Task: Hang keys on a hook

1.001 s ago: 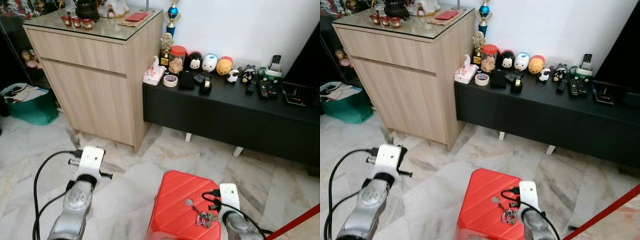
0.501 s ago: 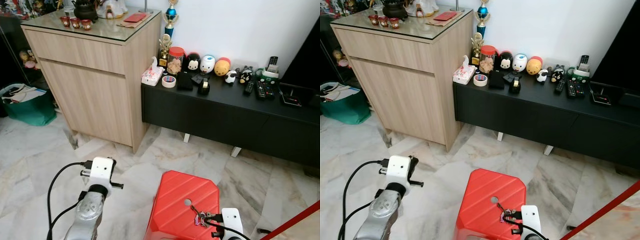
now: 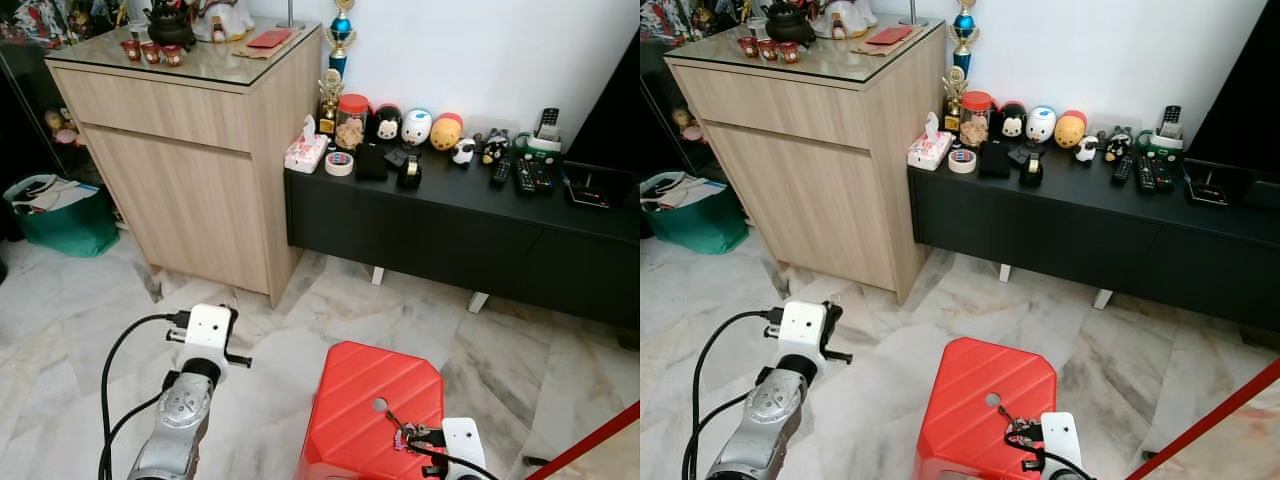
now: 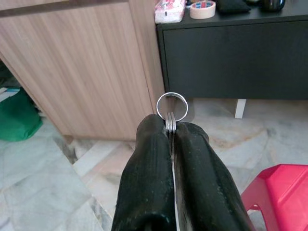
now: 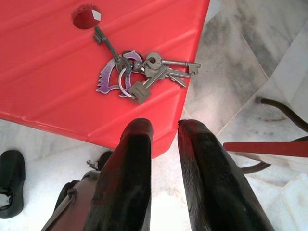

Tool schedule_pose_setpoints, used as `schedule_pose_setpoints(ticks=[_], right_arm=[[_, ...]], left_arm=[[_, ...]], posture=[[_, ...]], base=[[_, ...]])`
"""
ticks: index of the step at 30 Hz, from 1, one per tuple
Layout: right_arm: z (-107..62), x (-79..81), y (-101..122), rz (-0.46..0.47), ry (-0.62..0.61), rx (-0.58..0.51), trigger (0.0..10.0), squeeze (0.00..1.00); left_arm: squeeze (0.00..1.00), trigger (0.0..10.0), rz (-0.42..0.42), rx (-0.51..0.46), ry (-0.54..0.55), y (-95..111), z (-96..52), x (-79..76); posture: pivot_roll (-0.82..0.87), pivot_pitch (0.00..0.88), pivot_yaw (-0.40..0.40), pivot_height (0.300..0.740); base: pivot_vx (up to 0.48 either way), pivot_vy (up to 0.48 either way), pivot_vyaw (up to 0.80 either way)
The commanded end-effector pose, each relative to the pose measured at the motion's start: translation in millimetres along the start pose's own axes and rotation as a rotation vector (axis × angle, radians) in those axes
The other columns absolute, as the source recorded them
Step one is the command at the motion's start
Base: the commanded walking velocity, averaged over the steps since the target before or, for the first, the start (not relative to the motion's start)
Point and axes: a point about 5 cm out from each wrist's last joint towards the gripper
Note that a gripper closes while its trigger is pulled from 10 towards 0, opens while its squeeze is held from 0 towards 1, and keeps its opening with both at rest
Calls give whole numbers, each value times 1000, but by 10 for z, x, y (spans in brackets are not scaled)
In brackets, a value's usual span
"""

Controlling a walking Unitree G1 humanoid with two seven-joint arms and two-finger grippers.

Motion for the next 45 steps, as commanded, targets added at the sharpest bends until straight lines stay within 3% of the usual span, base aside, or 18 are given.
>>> schedule_pose_setpoints(ticks=[1,3,7,22,45], right_arm=[[-16,-75,-92,65,-34,32,10000,0],[-21,-118,-114,104,-55,40,10000,0],[-32,-149,-163,93,-55,56,10000,0],[-19,-55,-117,123,-11,41,10000,0],[-15,-76,-107,134,-6,51,10000,0]], left_arm=[[0,10000,6,-10,-15,11,-1,-4],[0,10000,3,-6,-13,-1,-10,1],[0,10000,5,1,-20,-24,-25,1],[0,10000,-7,4,-35,-38,-37,-54],[0,10000,-12,-5,-25,-22,-42,-17]], posture=[[39,0,-50,740],[38,0,-49,740],[36,0,-51,740],[38,0,-43,740],[38,0,-55,740]], base=[[0,0,0],[0,0,0],[0,0,0],[-272,0,0],[-304,0,0]])
Point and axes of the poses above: a point about 5 cm out from each wrist's last joint towards the gripper, its own z axis pointing out of the wrist towards the gripper, its own y axis along the axis of the wrist's last joint, x = y × z, and after that the axes turned 7 degrees about -z, right-handed
